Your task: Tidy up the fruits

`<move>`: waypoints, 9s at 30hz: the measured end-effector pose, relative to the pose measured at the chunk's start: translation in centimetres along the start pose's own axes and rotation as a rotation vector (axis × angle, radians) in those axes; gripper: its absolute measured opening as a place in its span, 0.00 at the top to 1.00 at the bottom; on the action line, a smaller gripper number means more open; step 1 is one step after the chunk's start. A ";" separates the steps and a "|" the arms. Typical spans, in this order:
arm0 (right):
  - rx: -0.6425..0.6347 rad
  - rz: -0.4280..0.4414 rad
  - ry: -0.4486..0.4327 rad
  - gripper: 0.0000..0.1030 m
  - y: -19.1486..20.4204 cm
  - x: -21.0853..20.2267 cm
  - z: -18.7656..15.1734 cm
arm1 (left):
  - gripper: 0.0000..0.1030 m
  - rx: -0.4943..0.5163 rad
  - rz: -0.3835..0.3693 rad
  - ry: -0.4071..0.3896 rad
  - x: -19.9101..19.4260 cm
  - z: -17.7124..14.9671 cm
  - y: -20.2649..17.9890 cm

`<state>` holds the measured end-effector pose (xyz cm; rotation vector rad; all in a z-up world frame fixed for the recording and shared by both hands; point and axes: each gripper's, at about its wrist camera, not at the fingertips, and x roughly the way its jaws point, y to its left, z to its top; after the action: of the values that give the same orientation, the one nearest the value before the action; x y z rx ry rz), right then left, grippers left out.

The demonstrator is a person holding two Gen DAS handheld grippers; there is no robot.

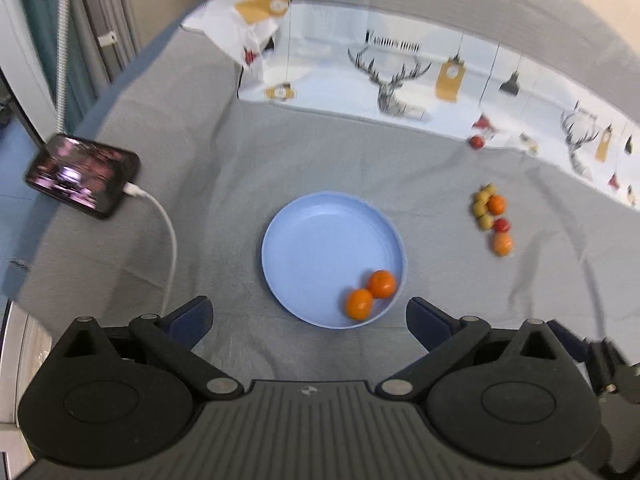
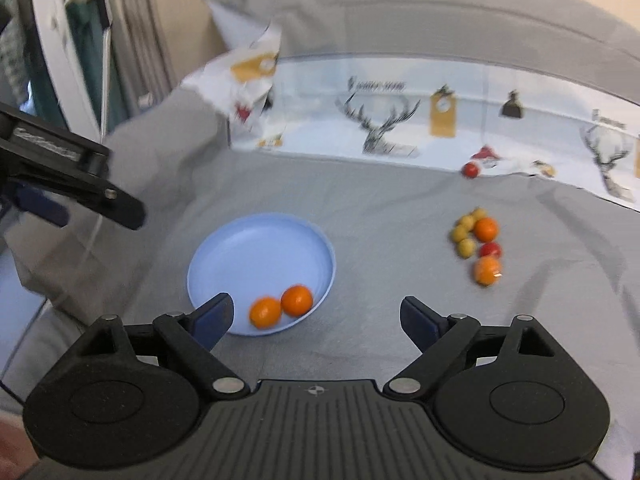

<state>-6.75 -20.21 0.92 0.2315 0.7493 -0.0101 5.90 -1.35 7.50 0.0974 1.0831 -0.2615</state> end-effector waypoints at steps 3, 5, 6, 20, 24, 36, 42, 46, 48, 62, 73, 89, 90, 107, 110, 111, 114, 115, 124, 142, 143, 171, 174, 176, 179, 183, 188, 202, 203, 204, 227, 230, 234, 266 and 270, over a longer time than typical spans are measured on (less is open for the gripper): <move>0.048 -0.012 -0.039 0.10 -1.0 -2.9 0.3 | 0.00 0.002 -0.028 -0.041 -5.1 1.1 -1.0; 0.072 -0.024 -0.052 0.10 -1.9 -4.5 0.4 | 0.00 0.023 -0.038 -0.090 -8.8 1.7 -2.1; 0.079 -0.030 -0.057 0.10 -2.3 -5.2 0.3 | 0.00 0.038 -0.046 -0.123 -11.0 1.9 -2.7; 0.158 -0.099 -0.093 0.09 -5.1 -8.6 0.1 | 0.00 0.067 -0.174 -0.289 -22.9 1.0 -7.0; 0.155 -0.103 -0.095 0.09 -5.1 -8.3 0.3 | 0.00 0.052 -0.171 -0.269 -22.6 1.3 -6.3; 0.175 -0.096 -0.054 0.09 -6.2 -6.3 0.3 | 0.00 0.027 -0.147 -0.247 -20.6 4.0 -7.3; 0.195 -0.106 -0.029 0.09 -7.3 -4.6 0.4 | 0.00 0.028 -0.124 -0.221 -18.1 5.8 -8.3; 0.209 -0.114 -0.011 0.09 -8.2 -3.4 0.3 | 0.00 0.020 -0.111 -0.211 -16.7 7.0 -8.5; 0.222 -0.117 -0.003 0.09 -8.8 -2.7 0.4 | 0.00 0.025 -0.119 -0.188 -16.0 7.9 -9.0; 0.265 -0.216 0.018 0.09 -14.7 5.4 -0.7 | 0.00 0.065 -0.164 -0.139 -5.0 12.4 -14.3; 0.163 -0.261 0.001 0.09 -18.7 17.5 -2.2 | 0.00 0.148 -0.142 0.087 18.3 12.7 -19.0; 0.221 -0.401 -0.047 0.62 -25.3 20.7 -2.4 | 0.00 0.223 -0.116 0.325 36.0 10.1 -28.8; 0.235 -0.395 -0.050 0.62 -25.6 20.7 -2.4 | 0.00 0.217 -0.106 0.339 36.7 10.1 -29.0; 0.270 -0.425 -0.175 0.62 -25.6 19.2 -2.6 | 0.75 0.178 -0.132 0.264 29.8 9.5 -24.4; 0.249 -0.429 -0.193 0.62 -25.2 17.9 -2.5 | 0.75 0.169 -0.158 0.223 25.4 8.7 -22.7; 0.246 -0.422 -0.193 0.62 -24.9 17.0 -2.4 | 0.75 0.171 -0.161 0.206 23.9 8.2 -21.9; 0.261 -0.380 -0.190 0.62 -23.3 13.7 -1.7 | 0.75 0.172 -0.148 0.173 19.6 6.4 -19.3; 0.267 -0.348 -0.189 0.62 -22.6 12.5 -1.6 | 0.75 0.163 -0.143 0.167 18.4 5.8 -18.4; 0.238 0.025 -0.077 0.62 -10.9 3.2 -2.9 | 0.75 0.065 -0.041 0.147 9.6 -1.5 -7.9; -0.127 0.091 -0.084 0.62 2.8 -3.0 -1.8 | 0.75 -0.086 -0.009 -0.015 3.5 -7.2 2.7; -0.131 0.086 -0.083 0.62 2.9 -3.1 -1.8 | 0.75 -0.089 -0.011 -0.015 3.5 -7.2 2.8; -0.118 0.066 0.009 0.62 3.1 3.6 0.0 | 0.75 -0.030 0.059 0.044 10.1 -2.2 1.4; -0.115 0.067 0.019 0.62 2.9 5.2 0.6 | 0.75 -0.015 0.066 0.057 11.5 -1.2 1.0; -0.116 0.069 0.028 0.62 2.8 6.4 0.9 | 0.75 -0.006 0.074 0.065 12.6 -0.6 0.8; -0.117 0.071 0.042 0.62 2.7 8.1 1.3 | 0.75 0.002 0.085 0.086 14.4 0.4 0.7; -0.126 0.077 0.066 0.62 2.7 10.6 1.7 | 0.75 0.010 0.096 0.115 16.8 1.4 0.5; -0.117 0.083 0.100 0.62 2.8 13.7 2.1 | 0.75 0.036 0.116 0.146 19.7 2.4 0.2; -0.211 0.113 0.098 0.24 4.5 16.8 3.1 | 0.00 0.104 0.184 0.025 19.8 3.4 0.1; -0.216 0.106 0.085 0.21 4.4 16.2 3.2 | 0.00 0.117 0.181 0.012 18.8 3.2 0.1; -0.215 0.096 0.075 0.19 4.3 15.6 3.4 | 0.00 0.122 0.180 0.007 17.9 3.0 0.1; 0.070 0.149 0.096 0.05 2.8 -1.2 0.6 | 0.00 0.040 0.181 -0.041 3.1 -9.8 0.3; 0.064 0.152 0.068 0.05 3.1 -2.8 0.2 | 0.00 0.044 0.176 -0.069 1.7 -10.6 0.1; 0.059 0.154 0.037 0.05 3.5 -4.6 -0.2 | 0.00 0.045 0.174 -0.101 0.2 -11.6 -0.1; 0.029 0.153 0.013 0.05 4.5 -6.3 -0.7 | 0.00 0.039 0.168 -0.092 -0.2 -12.2 0.1; 0.045 0.155 0.027 0.05 4.0 -5.5 -0.8 | 0.00 0.042 0.177 -0.064 1.0 -11.7 -0.2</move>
<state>-10.96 -16.53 4.92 0.3321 0.7567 0.1235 -3.82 0.70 1.18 0.2198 0.9990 -0.1274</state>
